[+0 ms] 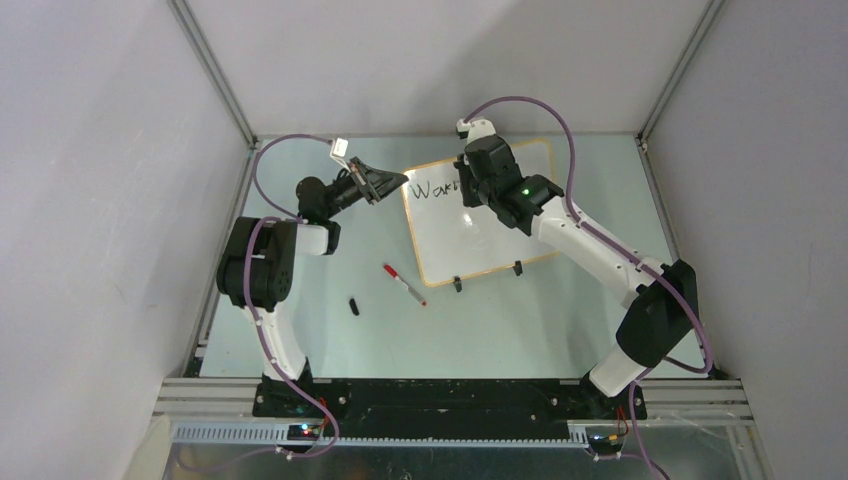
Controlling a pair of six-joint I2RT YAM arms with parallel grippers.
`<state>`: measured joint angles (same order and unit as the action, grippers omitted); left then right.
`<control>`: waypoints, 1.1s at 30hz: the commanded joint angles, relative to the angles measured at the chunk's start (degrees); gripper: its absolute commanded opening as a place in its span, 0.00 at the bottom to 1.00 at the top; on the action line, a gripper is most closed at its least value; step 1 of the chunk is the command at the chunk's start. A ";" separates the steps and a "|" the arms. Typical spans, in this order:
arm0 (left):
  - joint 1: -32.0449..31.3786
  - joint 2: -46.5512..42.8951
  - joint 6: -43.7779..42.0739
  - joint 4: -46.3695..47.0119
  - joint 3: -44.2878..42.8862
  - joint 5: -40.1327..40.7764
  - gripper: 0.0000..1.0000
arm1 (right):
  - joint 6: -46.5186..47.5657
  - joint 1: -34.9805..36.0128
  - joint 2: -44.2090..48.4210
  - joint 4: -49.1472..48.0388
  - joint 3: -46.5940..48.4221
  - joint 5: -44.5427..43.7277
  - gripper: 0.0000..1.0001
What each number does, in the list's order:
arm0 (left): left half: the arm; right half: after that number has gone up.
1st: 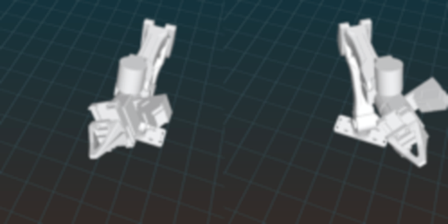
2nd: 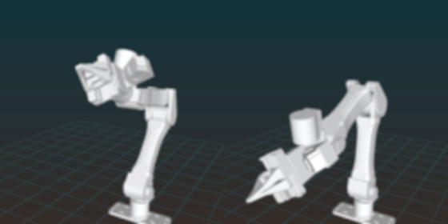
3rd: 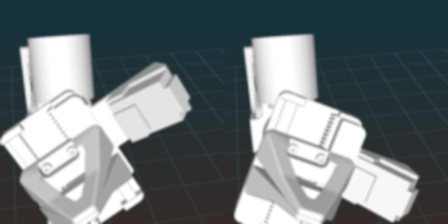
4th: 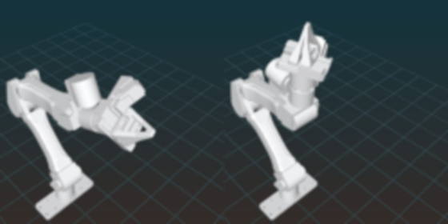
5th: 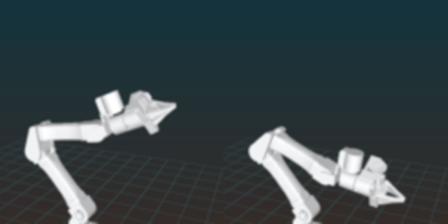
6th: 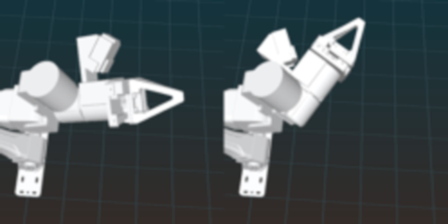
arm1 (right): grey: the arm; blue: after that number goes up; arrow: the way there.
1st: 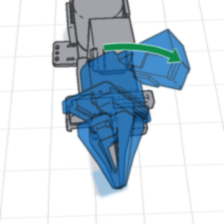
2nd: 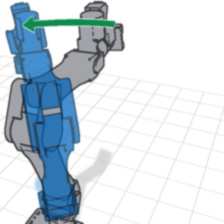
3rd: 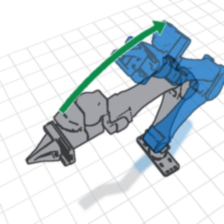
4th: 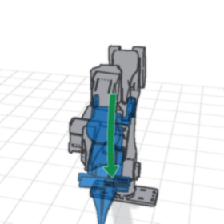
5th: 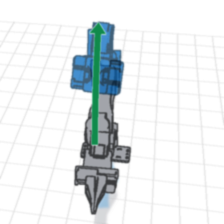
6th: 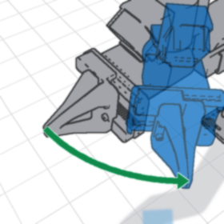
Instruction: Write a sentence on the whiteboard
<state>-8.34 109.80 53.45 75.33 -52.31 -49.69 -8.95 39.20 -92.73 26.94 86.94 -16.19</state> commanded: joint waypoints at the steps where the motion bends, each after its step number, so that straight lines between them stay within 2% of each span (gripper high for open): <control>1: -0.59 -1.29 -3.97 -0.13 -0.94 -2.09 0.00 | 0.28 -0.13 -0.63 -0.02 2.72 0.64 0.00; 12: -0.60 -1.34 -4.06 -0.15 -0.87 -2.14 0.00 | -0.22 -0.37 -1.41 0.46 3.44 -3.34 0.00; 33: -0.57 -1.52 -4.06 -0.14 -0.70 -2.10 0.00 | -0.44 -1.09 -0.81 0.93 3.04 -3.93 0.00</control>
<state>-8.34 109.80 53.43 75.26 -52.31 -49.58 -9.21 38.89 -93.49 28.05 87.90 -17.80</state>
